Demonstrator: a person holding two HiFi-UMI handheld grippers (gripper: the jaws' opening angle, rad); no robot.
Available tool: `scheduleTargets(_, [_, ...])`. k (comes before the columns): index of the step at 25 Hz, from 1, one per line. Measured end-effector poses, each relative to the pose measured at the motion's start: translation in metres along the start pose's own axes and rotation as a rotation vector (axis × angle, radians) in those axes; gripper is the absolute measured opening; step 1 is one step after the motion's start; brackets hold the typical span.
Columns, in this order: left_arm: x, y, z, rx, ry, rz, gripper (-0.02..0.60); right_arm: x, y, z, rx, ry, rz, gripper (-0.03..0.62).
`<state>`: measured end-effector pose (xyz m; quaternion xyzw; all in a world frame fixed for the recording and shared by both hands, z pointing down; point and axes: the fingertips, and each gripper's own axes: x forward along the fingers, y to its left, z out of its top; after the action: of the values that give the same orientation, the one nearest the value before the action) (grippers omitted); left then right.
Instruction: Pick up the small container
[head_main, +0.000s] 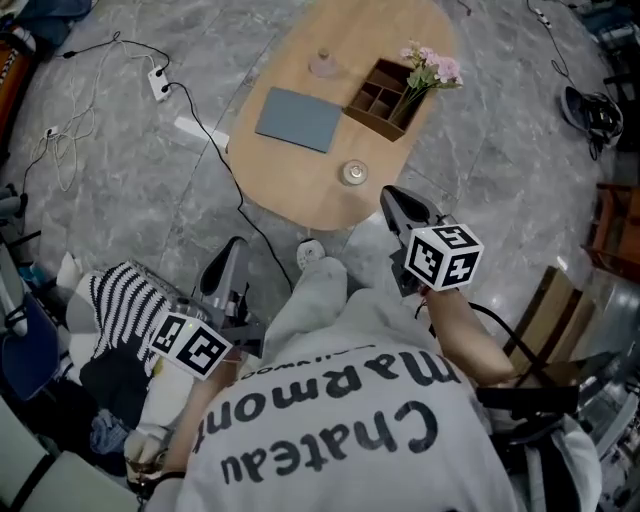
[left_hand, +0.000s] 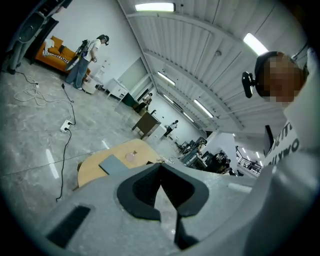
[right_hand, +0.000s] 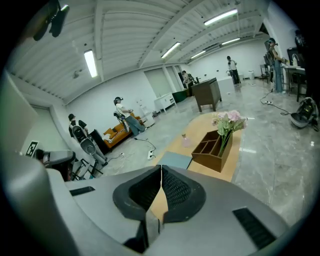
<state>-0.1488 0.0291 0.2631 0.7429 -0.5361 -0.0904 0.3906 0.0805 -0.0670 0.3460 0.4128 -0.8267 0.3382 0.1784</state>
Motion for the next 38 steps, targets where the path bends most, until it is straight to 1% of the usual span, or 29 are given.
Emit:
scheduleTargets(3, [0.023,0.016,0.005,0.014,0.057,-0.044,0.014,0.013,-0.013,-0.006,0.076,-0.010,-0.071,0.015])
scheduleTargets(6, [0.047,0.028,0.006,0.070,0.111,-0.075,0.014,0.025,-0.022,-0.018,0.127,0.009,-0.121,0.014])
scheduleTargets(9, [0.071,0.039,-0.009,0.086,0.160,-0.108,0.014,0.038,-0.034,-0.038,0.148,0.053,-0.154,0.015])
scheduleTargets(12, [0.089,0.045,-0.038,0.048,0.226,-0.166,0.014,0.046,-0.043,-0.057,0.168,0.068,-0.156,0.014])
scheduleTargets(14, [0.098,0.051,-0.057,0.025,0.260,-0.187,0.014,0.049,-0.050,-0.069,0.187,0.071,-0.159,0.015])
scheduleTargets(16, [0.108,0.060,-0.072,0.012,0.275,-0.185,0.014,0.055,-0.057,-0.077,0.204,0.066,-0.149,0.015])
scheduleTargets(20, [0.124,0.089,-0.098,-0.013,0.284,-0.142,0.014,0.078,-0.068,-0.088,0.208,0.044,-0.099,0.014])
scheduleTargets(23, [0.131,0.108,-0.122,-0.033,0.290,-0.111,0.014,0.094,-0.076,-0.097,0.179,0.045,-0.073,0.015])
scheduleTargets(27, [0.136,0.124,-0.155,-0.052,0.288,-0.071,0.014,0.110,-0.085,-0.112,0.064,0.067,-0.034,0.015])
scheduleTargets(29, [0.139,0.128,-0.169,-0.060,0.287,-0.064,0.014,0.117,-0.091,-0.121,0.021,0.083,-0.015,0.015])
scheduleTargets(34, [0.151,0.145,-0.196,-0.072,0.276,-0.045,0.014,0.132,-0.110,-0.153,-0.124,0.151,-0.003,0.015])
scheduleTargets(36, [0.156,0.150,-0.206,-0.072,0.275,-0.042,0.014,0.137,-0.116,-0.162,-0.159,0.165,0.011,0.015])
scheduleTargets(38, [0.161,0.157,-0.215,-0.076,0.272,-0.038,0.014,0.143,-0.119,-0.168,-0.166,0.168,0.037,0.015])
